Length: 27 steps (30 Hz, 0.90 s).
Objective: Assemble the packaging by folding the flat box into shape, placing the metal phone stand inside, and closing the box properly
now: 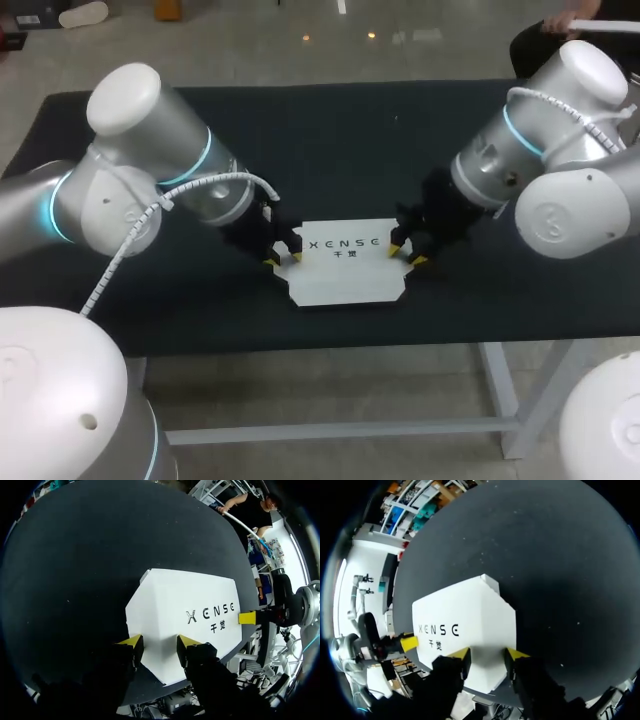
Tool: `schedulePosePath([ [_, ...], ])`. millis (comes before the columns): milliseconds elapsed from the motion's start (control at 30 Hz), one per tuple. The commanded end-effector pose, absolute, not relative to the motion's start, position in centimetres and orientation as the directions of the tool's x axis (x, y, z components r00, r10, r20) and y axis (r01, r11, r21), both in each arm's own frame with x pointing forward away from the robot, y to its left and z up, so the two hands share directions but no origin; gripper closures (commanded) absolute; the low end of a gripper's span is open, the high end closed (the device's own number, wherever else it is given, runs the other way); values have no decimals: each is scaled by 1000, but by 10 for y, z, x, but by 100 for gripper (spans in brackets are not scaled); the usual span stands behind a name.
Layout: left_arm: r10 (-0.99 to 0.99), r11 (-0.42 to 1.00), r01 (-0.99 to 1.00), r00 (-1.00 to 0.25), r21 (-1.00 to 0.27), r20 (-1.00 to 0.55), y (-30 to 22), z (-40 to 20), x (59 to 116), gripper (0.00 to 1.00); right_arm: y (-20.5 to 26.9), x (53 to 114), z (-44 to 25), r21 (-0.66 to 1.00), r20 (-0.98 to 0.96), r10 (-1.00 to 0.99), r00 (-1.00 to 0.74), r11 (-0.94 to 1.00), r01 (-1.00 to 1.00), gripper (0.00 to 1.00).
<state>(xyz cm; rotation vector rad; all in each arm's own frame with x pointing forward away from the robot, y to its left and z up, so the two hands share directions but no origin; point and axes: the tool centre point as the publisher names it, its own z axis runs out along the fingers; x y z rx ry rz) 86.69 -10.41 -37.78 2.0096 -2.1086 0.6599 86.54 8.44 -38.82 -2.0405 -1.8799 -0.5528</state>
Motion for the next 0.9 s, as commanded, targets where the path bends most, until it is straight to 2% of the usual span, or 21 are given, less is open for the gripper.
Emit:
schedulePosePath([
  [33,-904,3,-978,-91,-207,417,-107,-384,867,53,85,863,-392,33,502,863,57,-84,996,53],
  [767,-831,-45,-986,-53,-163,554,-112,-386,869,53,97,866,-390,29,585,809,53,-86,996,55],
  [900,-821,-46,-987,-51,-155,569,-112,-386,869,47,100,866,-390,28,592,804,56,-90,996,56],
])
